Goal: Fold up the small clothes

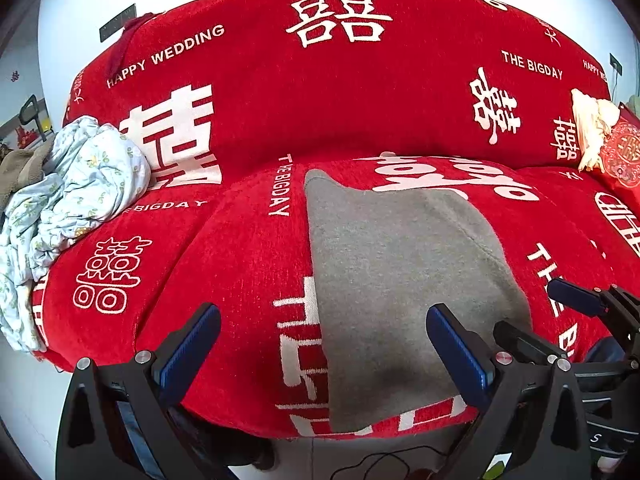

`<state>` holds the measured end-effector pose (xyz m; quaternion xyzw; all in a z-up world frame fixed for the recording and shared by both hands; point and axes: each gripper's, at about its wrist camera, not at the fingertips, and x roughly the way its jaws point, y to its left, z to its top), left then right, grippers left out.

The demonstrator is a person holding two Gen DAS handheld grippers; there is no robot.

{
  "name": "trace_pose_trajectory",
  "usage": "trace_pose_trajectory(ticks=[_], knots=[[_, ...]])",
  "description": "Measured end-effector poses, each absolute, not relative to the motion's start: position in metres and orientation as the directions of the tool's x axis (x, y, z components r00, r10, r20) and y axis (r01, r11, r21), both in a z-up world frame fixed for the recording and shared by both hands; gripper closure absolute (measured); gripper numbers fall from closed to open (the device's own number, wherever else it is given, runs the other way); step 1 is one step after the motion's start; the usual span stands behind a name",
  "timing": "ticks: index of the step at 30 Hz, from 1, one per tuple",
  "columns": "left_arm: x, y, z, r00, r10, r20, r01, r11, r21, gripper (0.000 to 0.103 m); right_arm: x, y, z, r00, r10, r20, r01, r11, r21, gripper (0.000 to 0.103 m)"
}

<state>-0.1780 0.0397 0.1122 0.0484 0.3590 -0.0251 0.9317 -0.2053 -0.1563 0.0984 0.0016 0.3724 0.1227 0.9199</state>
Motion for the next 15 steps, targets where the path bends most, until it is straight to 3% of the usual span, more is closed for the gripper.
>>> trace_pose_trajectory(ticks=[15], knots=[[-0.1783,0.0411,0.1123,0.741,-0.007,-0.671,0.078,0.994,0.076,0.000,-0.2051,-0.1558,0.0984,0.692,0.226,-0.685,-0.223,0.970,0.095,0.022]])
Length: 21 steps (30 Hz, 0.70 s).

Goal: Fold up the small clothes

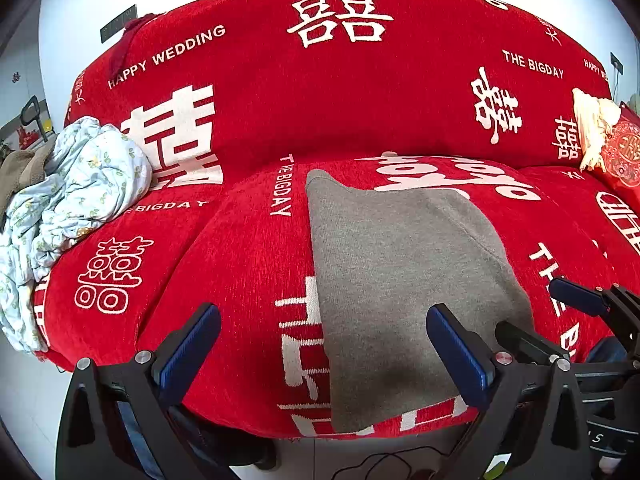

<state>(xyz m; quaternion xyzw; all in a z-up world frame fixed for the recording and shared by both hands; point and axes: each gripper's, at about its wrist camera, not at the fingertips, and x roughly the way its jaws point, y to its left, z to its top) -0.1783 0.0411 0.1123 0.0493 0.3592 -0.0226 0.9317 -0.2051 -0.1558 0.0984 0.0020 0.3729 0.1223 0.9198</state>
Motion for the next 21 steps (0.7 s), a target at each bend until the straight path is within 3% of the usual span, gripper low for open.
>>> trace_pose_trajectory(ticks=[21], knots=[[-0.1793,0.0394,0.1110,0.742,-0.009,-0.671,0.089,0.992,0.085,0.000,-0.2060,-0.1526,0.0958,0.687,0.232,-0.688,-0.228,0.969,0.099,0.022]])
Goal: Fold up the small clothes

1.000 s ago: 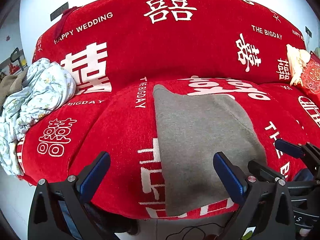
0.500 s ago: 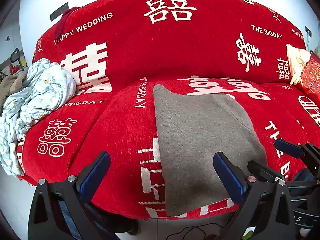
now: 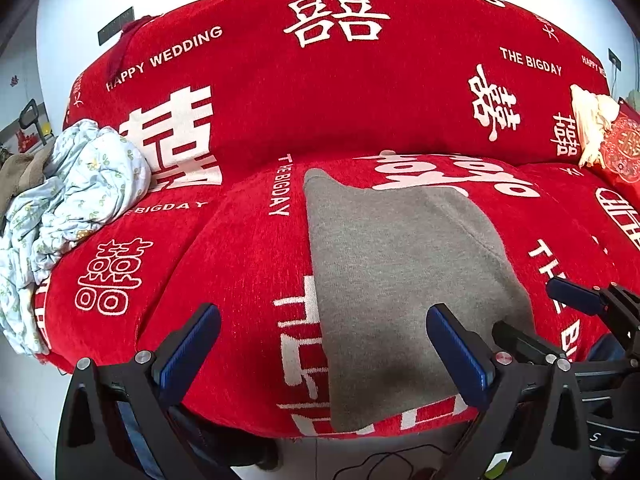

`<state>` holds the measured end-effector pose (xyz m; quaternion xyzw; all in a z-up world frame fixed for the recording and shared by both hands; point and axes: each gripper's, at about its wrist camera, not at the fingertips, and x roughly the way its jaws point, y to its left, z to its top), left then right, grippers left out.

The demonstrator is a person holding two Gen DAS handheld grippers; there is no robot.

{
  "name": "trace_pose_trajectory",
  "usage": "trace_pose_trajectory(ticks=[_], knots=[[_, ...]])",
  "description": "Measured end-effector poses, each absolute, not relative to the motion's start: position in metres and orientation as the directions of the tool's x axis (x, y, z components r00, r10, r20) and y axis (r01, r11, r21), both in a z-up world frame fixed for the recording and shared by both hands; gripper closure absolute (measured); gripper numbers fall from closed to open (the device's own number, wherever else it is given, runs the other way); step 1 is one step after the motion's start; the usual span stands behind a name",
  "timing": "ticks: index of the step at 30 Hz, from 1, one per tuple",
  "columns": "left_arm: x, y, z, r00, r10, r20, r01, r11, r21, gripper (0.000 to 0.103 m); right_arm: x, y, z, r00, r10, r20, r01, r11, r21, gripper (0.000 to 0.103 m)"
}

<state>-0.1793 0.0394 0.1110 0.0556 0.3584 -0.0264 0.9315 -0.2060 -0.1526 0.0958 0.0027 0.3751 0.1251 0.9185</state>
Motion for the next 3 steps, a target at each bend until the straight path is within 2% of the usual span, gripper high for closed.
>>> trace_pose_trajectory(ticks=[3], knots=[[-0.1805,0.0376,0.1112,0.743,-0.011,-0.670,0.096,0.991,0.090,0.000,-0.2069,-0.1527,0.0953,0.688,0.233,-0.688,-0.230,0.968,0.098,0.022]])
